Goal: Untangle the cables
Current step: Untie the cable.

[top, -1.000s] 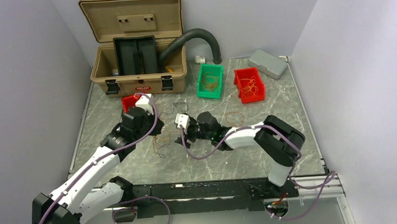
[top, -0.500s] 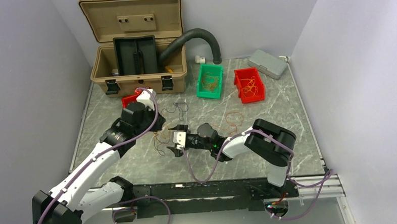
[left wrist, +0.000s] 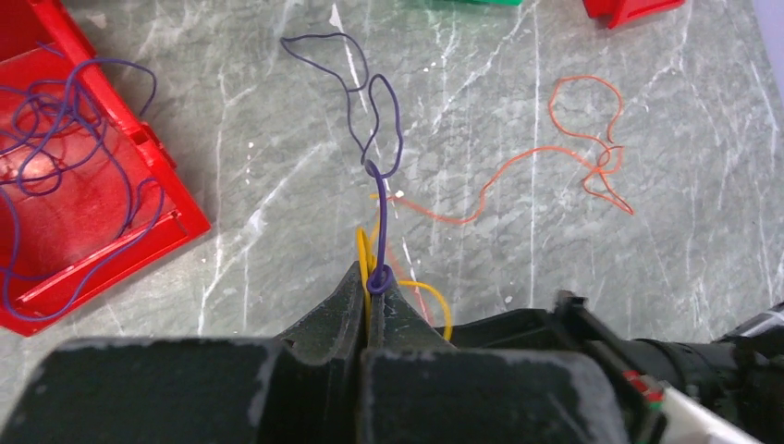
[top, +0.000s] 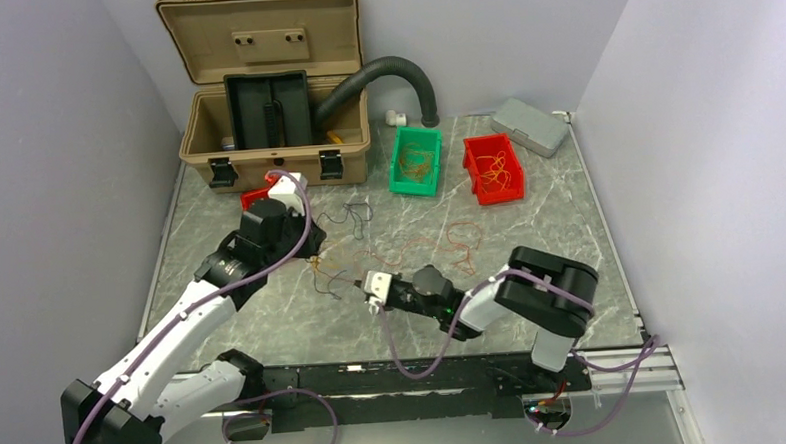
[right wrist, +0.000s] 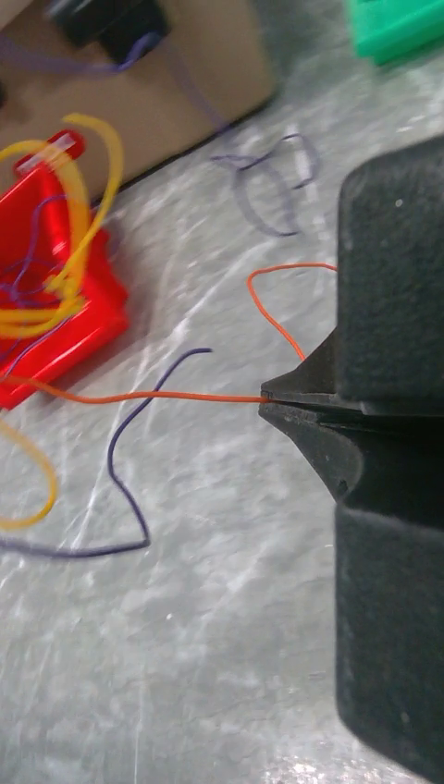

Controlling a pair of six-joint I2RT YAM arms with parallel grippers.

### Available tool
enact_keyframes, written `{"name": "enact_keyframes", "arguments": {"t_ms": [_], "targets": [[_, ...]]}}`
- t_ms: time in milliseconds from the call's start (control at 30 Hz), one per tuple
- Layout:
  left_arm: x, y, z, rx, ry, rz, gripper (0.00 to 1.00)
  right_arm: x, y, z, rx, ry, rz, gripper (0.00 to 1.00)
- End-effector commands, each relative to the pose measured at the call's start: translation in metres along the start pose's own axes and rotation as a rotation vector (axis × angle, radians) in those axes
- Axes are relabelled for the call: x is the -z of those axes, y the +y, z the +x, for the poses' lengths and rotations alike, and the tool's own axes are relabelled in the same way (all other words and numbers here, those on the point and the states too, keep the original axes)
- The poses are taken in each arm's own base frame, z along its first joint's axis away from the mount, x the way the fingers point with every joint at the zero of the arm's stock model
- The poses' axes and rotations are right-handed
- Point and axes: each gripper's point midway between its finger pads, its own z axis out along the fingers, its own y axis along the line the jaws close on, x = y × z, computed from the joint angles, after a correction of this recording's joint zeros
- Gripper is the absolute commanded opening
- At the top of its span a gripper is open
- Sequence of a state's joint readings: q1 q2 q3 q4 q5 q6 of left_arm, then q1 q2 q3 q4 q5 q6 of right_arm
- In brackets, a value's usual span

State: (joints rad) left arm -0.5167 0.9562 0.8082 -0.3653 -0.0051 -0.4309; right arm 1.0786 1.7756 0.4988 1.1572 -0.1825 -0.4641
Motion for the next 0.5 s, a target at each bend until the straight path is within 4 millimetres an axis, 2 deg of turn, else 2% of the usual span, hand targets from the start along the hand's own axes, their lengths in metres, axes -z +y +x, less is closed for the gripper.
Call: {"name": "enact_keyframes", "arguments": {"t_ms": [0, 233, 267, 300, 333, 400, 467], "targets": [[0.011, 0.005, -0.021, 0.007, -0.074, -0.051, 0.00, 0.041, -0.056, -0.032, -0.171, -0.085, 0.330, 0.00], [0.017, 0.037, -0.016, 0.071, -0.104, -0.215, 0.00, 0.146, -0.109, -0.001, -0.401, 0.108, 0.770, 0.00], [0.018, 0.040, -0.015, 0.077, -0.107, -0.232, 0.00, 0.159, -0.116, 0.001, -0.444, 0.117, 0.815, 0.00], [0.018, 0.043, -0.014, 0.091, -0.111, -0.248, 0.00, 0.174, -0.127, -0.004, -0.536, 0.075, 0.868, 0.00], [0.019, 0.046, -0.012, 0.099, -0.113, -0.264, 0.00, 0.193, -0.137, 0.006, -0.599, 0.101, 0.921, 0.00], [0.018, 0.052, -0.008, 0.115, -0.114, -0.291, 0.00, 0.218, -0.153, 0.012, -0.728, 0.079, 0.990, 0.00], [0.014, 0.052, -0.005, 0.114, -0.104, -0.281, 0.00, 0.232, -0.163, 0.018, -0.824, 0.098, 1.015, 0.00]]}}
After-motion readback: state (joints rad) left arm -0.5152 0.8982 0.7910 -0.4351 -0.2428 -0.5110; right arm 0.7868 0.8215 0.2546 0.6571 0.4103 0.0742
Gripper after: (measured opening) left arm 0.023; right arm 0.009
